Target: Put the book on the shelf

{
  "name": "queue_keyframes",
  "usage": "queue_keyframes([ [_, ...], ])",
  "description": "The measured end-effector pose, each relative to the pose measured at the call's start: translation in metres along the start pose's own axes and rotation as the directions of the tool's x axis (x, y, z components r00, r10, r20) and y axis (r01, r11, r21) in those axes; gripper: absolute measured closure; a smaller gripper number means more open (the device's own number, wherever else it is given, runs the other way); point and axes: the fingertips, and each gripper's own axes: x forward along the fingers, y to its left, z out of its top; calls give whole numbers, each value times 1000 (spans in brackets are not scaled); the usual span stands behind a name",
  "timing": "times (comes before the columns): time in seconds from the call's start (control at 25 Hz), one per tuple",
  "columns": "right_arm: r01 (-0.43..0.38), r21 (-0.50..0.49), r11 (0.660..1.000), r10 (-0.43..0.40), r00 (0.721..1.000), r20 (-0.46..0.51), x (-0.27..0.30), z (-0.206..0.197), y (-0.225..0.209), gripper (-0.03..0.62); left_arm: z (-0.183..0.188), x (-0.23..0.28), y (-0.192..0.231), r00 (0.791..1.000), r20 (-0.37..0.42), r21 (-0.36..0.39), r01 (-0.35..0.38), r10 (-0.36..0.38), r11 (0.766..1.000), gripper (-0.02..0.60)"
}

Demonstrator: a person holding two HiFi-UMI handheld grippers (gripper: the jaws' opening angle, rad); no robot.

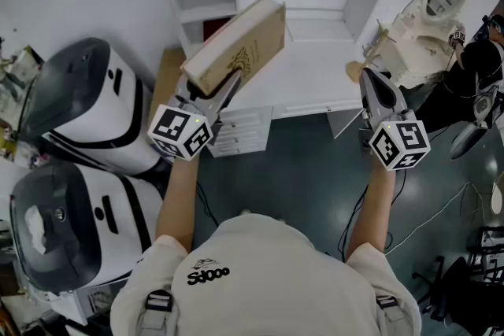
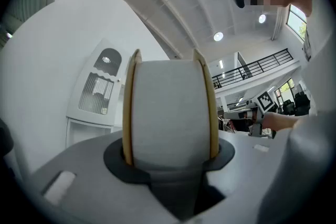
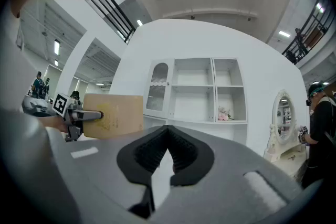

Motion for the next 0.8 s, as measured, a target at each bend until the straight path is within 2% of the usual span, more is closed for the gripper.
queue_keyframes([
  [0.28,-7,4,1000,7,1000,5,-9,-2,-16,594,-1,10,-16,1000,0,6,-11,11,1000,336],
  [0.48,-60,0,998,60,998,0,-16,-6,-22,592,-4,20,-30,1000,-9,3,-16,16,1000,336],
  [0.8,-36,27,999,37,999,-33,-37,-26,-58,592,-15,37,-63,999,-40,-4,-34,33,999,336],
])
